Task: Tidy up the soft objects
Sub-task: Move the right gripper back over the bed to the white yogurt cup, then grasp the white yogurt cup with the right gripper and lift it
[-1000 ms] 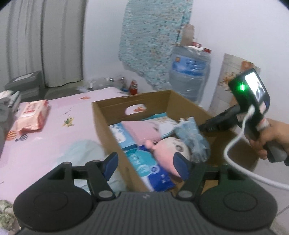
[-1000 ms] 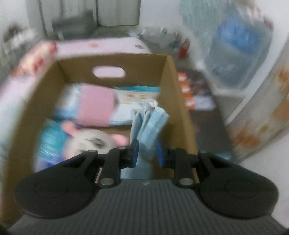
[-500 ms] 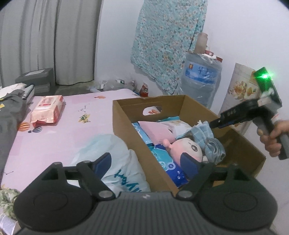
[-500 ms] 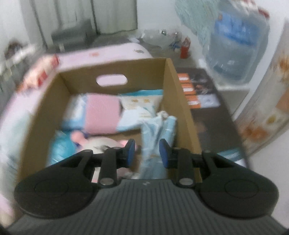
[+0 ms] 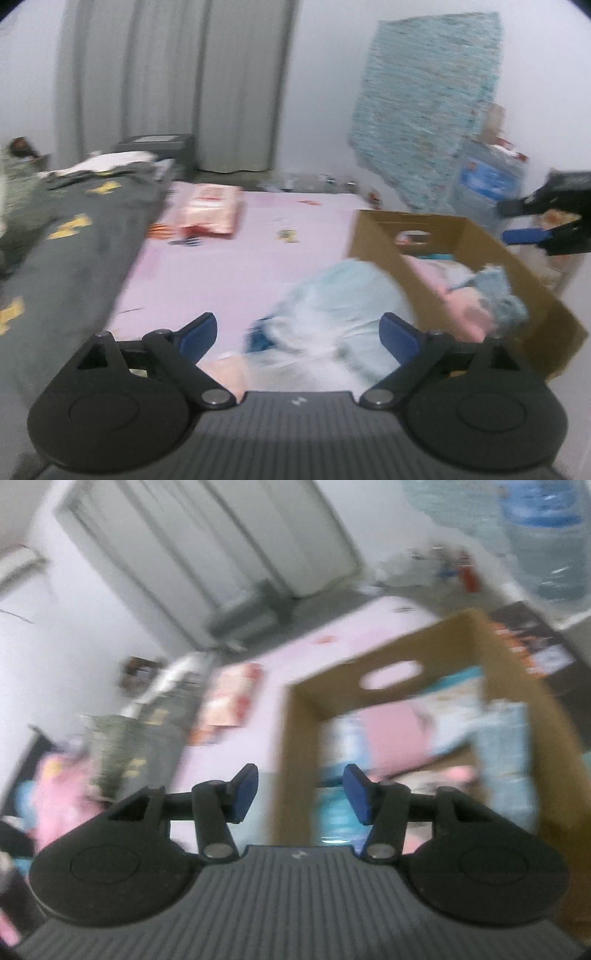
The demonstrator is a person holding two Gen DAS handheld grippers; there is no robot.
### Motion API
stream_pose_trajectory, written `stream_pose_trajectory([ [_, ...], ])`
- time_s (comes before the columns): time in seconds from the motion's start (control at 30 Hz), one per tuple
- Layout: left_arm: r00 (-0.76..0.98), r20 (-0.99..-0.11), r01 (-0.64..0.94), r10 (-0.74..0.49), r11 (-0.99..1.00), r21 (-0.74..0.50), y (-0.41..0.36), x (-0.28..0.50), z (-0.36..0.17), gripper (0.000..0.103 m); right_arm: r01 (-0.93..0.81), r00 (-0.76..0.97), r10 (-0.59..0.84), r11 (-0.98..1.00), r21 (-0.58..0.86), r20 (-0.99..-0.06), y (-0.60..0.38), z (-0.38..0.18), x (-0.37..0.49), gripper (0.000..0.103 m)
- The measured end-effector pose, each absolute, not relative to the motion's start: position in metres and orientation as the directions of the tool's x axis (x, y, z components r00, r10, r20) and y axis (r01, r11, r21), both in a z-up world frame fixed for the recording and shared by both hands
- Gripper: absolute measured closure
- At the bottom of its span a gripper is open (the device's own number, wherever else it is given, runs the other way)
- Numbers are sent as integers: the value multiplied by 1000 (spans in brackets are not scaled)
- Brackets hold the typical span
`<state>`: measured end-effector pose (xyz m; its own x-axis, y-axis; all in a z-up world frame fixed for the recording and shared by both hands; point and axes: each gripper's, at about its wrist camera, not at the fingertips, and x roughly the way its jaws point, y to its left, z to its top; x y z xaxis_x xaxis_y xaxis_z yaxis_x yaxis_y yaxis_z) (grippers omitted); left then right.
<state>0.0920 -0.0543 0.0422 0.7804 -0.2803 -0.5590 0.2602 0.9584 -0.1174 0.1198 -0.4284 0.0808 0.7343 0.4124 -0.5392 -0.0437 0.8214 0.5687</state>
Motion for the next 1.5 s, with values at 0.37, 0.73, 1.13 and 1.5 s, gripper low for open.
stream_pose_trajectory([
  [0.37,765,-626,97,-149,988,-117,17,63,6,11,-231,554,699,651,724,-452,-295,65,133,46],
  [0.73,736,-665,60,-125,991,-121,30,56,-25,34,-245,316,791,602,760,-524,-172,14,173,46],
  [1.13,684,-728,46,-52,999,-28,27,77,-65,62,-173,192,714,700,693,-673,-99,-64,212,50],
  [1.5,634,-767,7,-98,993,-120,37,85,-74,92,-194,149,720,693,694,-677,-90,-81,206,62],
])
